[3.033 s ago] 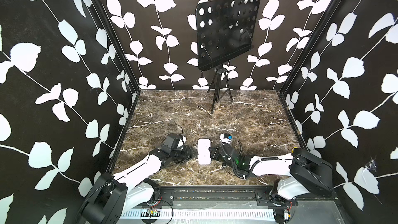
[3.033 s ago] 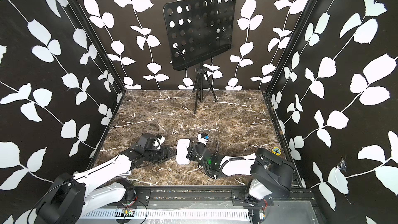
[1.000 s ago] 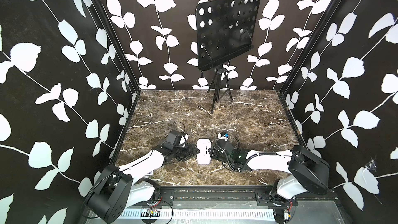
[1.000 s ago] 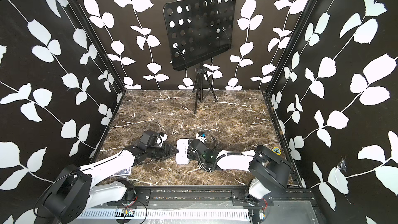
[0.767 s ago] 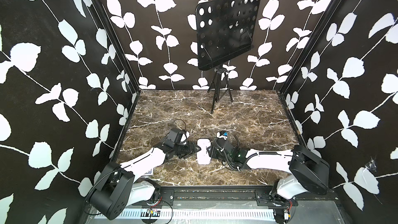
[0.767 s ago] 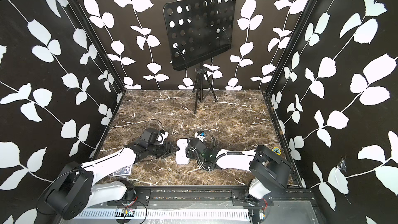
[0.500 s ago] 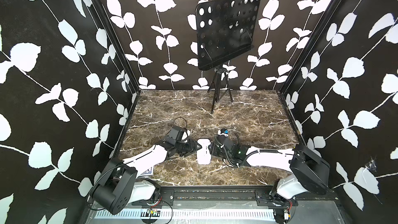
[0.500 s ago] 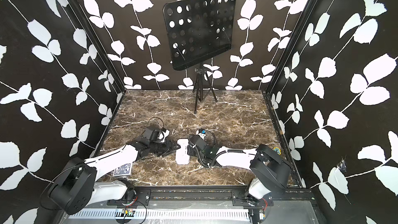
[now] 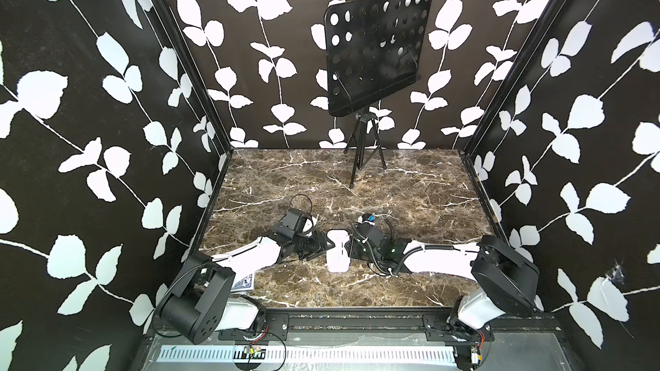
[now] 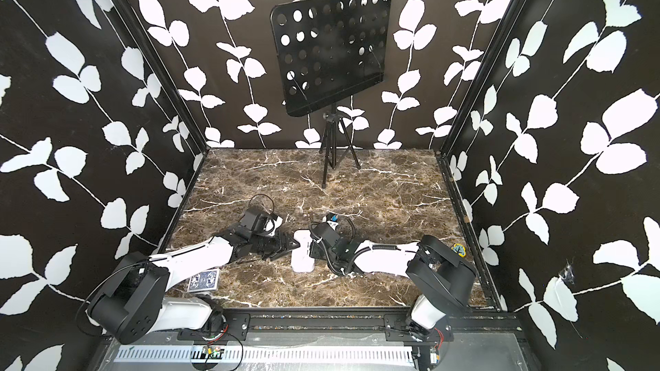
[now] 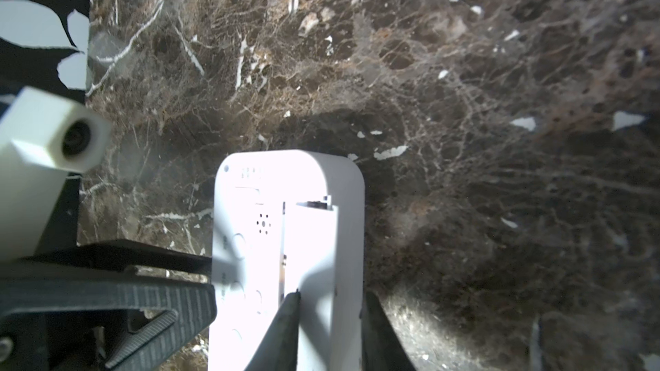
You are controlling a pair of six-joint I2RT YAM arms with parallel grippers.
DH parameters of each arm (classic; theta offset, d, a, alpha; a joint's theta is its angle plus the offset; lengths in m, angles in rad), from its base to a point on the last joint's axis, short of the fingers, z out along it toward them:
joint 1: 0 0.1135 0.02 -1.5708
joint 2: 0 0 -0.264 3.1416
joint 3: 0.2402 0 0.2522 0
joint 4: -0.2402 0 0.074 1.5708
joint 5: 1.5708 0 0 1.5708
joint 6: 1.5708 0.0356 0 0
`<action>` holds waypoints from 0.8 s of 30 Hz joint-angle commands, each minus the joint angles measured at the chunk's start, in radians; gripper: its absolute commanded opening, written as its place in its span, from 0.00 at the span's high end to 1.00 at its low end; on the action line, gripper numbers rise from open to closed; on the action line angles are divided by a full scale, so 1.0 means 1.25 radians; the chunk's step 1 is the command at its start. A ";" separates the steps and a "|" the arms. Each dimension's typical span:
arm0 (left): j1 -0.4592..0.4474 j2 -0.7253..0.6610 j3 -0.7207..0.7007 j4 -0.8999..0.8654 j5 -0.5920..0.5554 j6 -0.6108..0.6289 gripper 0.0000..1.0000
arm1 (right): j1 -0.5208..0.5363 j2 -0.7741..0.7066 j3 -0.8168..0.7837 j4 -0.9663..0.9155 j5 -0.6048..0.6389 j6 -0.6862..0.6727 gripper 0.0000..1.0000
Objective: Insert the battery into the alarm
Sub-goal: Install the cover on the alarm.
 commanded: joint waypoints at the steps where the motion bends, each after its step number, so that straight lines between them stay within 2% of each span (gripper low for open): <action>1: -0.001 0.003 0.017 0.022 0.014 0.015 0.48 | -0.004 0.026 0.010 -0.014 -0.013 -0.017 0.77; 14: -0.001 0.040 0.032 0.034 0.036 0.019 0.49 | -0.006 0.013 0.002 -0.017 -0.022 -0.052 0.83; 19: -0.001 0.046 0.033 0.036 0.036 0.019 0.49 | -0.009 0.022 0.003 -0.010 -0.030 -0.044 0.83; 24: 0.000 0.047 0.032 0.040 0.036 0.017 0.49 | -0.009 0.023 -0.018 0.027 0.003 -0.027 0.83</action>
